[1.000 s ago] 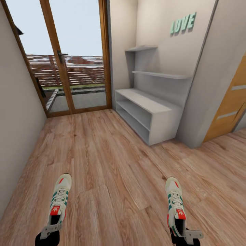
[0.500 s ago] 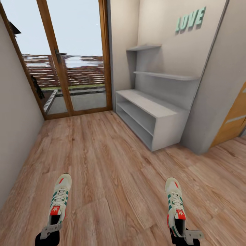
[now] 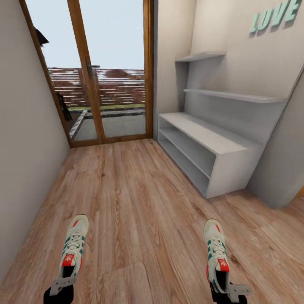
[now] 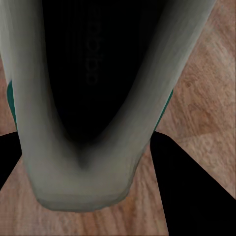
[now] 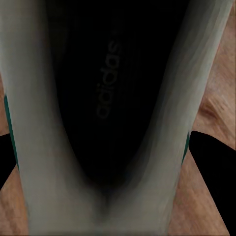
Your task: Pick up the two gym shoes and the two sandals from the corridor floor and place them onto the hallstand (shoe rack) in the corridor, making sure they are on the rack and not on the floor. Arrange them so the two gym shoes are next to each other and the two sandals are next to each other.
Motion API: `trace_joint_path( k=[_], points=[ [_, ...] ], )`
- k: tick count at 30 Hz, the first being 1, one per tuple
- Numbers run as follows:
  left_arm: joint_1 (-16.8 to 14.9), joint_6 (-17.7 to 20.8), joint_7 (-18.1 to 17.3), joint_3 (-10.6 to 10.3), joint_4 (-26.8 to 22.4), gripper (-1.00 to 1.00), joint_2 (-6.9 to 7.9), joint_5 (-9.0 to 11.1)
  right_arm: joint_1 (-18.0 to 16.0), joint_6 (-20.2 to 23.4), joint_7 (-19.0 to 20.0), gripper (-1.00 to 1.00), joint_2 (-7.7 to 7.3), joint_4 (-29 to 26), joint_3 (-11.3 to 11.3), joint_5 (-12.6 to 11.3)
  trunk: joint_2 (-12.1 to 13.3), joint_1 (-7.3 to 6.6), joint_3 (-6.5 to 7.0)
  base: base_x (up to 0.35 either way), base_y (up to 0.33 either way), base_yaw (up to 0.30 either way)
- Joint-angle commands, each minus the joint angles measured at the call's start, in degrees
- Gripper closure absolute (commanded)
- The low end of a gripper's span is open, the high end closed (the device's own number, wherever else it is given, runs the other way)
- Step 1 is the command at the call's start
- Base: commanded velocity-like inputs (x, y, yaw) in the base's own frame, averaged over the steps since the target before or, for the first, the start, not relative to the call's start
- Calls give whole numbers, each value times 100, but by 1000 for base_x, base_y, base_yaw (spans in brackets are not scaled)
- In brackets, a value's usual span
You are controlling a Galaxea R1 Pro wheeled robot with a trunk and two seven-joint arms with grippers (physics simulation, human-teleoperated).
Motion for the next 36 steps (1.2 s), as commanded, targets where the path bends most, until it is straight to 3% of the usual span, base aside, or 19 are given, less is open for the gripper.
trace_joint_path(
  k=[1, 36],
  points=[
    [-8, -22, -53, 52, 2, 100, -3, -36, -1, -16, -15, 100, -1, 1, -3, 2, -2, 2, -5, 331, 96, 124],
    [-8, -22, -53, 52, 2, 100, -3, -36, -1, -16, -15, 100, -1, -3, -9, 2, -2, 2, -5, 331, 96, 7]
  ],
)
